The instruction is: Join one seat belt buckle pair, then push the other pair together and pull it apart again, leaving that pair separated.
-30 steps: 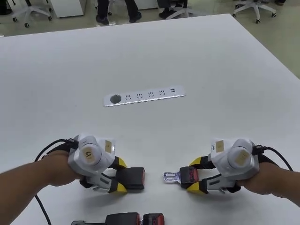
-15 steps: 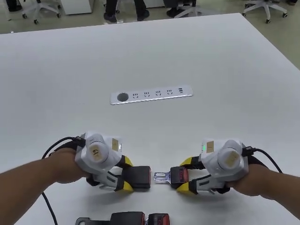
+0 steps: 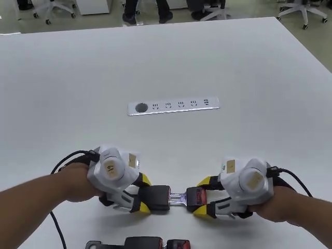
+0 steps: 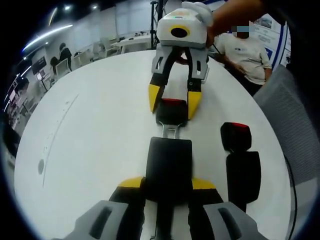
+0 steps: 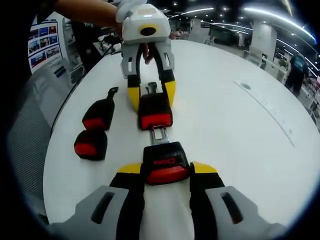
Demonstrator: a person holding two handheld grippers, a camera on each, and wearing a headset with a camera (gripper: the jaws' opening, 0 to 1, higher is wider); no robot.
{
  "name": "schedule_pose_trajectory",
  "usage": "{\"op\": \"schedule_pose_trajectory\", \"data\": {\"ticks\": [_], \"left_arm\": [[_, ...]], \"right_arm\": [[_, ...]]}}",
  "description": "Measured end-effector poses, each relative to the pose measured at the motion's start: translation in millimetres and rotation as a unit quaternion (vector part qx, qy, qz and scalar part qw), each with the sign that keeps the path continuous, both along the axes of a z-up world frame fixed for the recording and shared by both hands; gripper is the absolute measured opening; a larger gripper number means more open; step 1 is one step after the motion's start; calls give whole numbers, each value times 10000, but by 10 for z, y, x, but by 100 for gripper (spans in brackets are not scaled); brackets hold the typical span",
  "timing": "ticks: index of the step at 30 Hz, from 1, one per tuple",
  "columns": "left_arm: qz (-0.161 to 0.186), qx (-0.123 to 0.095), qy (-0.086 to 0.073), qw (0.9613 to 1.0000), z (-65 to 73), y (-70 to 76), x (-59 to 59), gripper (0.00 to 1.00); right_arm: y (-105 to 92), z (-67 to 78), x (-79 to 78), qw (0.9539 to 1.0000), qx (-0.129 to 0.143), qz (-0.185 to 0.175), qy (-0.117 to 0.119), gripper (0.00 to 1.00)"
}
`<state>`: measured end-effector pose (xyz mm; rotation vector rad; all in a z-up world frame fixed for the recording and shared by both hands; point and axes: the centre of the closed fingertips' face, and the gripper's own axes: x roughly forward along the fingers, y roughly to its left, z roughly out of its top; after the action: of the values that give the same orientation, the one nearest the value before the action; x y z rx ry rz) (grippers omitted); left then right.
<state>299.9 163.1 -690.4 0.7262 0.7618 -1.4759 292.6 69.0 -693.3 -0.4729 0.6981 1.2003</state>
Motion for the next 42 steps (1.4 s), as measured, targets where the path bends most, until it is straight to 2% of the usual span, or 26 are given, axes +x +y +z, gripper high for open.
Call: {"op": "schedule_pose_trajectory", "data": {"ticks": [2,5,12,14,17,20,25,28,29,31,33,42], "left_arm": [[44,-13,9,10000,3,-16,-5,34],[15,30,-7,10000,-7,-11,3,34],[-35,5,-50,10000,-5,-21,0,34],[-80,34,-58,9999,-9,-20,7,34],[-201,199,-90,9996,-12,-34,6,33],[-241,185,-73,9995,-13,-26,9,33],[-330,288,-103,9990,-25,-23,19,33],[-278,276,-85,9992,-20,-22,15,33],[-260,254,-74,9993,-23,-17,19,33],[-265,255,-77,9993,-27,-17,23,33],[-262,280,-78,9992,-24,-21,21,33],[-319,334,-84,9989,-21,-26,13,33]], "right_arm": [[75,9,-33,10000,-14,54,-33,33],[142,16,6,10000,-4,19,-19,33],[148,7,6,10000,22,-29,10,33],[158,4,5,10000,38,-57,36,33],[172,3,4,10000,57,-66,47,33],[182,-4,2,9999,66,-80,66,33],[246,-5,16,9997,124,-142,129,33],[333,-14,26,9997,132,-168,96,33],[310,-15,43,9997,112,-181,92,33],[299,-20,58,9995,121,-250,115,33],[314,-15,70,9983,212,-480,246,33],[318,-7,47,9995,19,-303,101,33]]}}
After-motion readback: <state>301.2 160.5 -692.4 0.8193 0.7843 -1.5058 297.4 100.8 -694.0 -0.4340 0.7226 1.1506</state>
